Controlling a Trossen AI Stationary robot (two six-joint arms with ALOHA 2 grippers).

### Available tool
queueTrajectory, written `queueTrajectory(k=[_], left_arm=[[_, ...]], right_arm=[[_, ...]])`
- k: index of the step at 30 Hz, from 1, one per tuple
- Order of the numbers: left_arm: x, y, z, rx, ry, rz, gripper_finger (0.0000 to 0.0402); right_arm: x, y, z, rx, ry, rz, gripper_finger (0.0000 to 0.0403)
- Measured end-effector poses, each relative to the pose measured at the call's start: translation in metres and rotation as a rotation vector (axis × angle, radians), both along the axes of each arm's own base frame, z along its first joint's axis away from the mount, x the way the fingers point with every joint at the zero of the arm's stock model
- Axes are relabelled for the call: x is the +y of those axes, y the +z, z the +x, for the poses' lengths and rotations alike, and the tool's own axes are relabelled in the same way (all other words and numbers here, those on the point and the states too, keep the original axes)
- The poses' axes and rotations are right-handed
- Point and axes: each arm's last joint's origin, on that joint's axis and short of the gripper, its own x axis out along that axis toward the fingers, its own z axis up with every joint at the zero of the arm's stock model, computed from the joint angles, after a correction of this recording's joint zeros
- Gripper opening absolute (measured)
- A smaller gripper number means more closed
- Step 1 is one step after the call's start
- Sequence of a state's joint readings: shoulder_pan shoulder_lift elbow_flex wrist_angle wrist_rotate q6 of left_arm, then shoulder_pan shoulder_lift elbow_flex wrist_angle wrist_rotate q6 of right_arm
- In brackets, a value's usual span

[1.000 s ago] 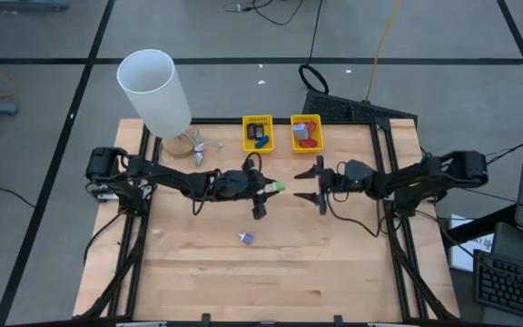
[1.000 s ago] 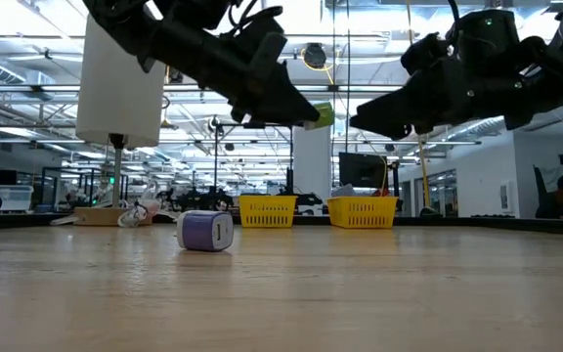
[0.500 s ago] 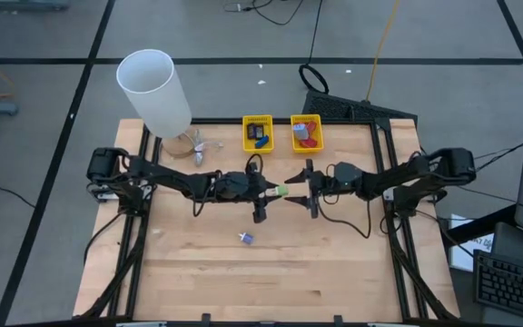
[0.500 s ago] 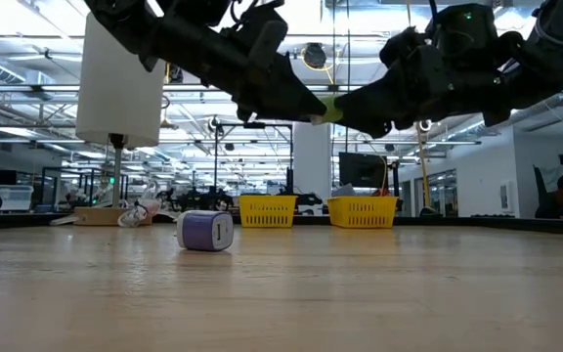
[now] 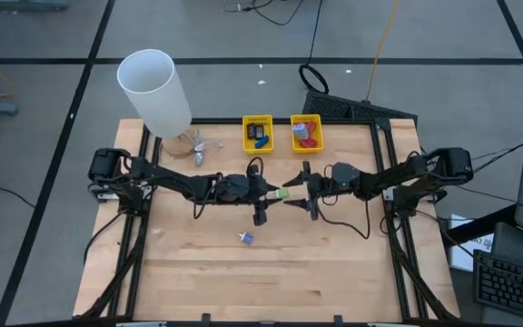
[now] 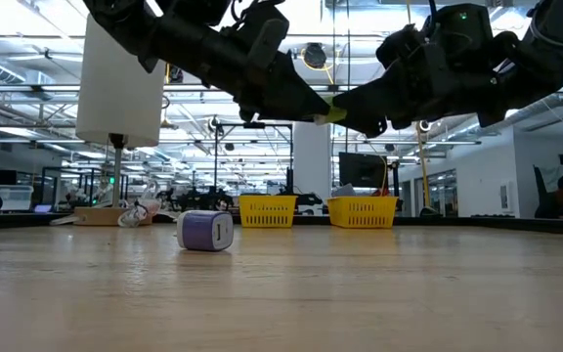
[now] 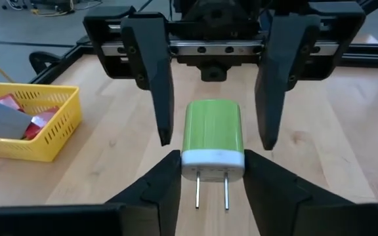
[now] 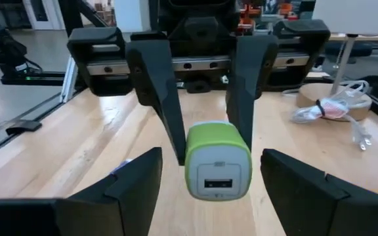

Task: Pick & Place Office items
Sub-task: Put the green charger adapter into the right yellow bin

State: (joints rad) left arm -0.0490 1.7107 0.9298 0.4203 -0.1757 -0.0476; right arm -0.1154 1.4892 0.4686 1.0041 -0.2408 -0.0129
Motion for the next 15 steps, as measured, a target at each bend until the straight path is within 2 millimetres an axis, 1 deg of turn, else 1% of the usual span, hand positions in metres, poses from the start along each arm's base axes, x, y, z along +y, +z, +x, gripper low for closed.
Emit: queueTrajectory(k=[3, 7, 11, 15], left_arm=[[0.0000, 0.0001, 0.0000, -0.001, 0.000, 0.000, 0.0151], [0.0000, 0.0001, 0.0000, -0.001, 0.000, -0.002, 0.0134], [0.0000, 0.0001, 0.0000, -0.001, 0.001, -0.003, 0.0133], [0.0000, 0.0001, 0.0000, -0.001, 0.000, -0.003, 0.0154]], right_arm=[[0.0000, -0.0002, 0.0000, 0.002, -0.002, 0.000, 0.0247], [-0.0001, -0.0001, 0.0000, 0.001, -0.002, 0.000, 0.0238], [-0.0001, -0.0001, 0.0000, 0.001, -0.002, -0.001, 0.0210], [-0.0001, -0.0001, -0.0001, -0.001, -0.002, -0.007, 0.0173]])
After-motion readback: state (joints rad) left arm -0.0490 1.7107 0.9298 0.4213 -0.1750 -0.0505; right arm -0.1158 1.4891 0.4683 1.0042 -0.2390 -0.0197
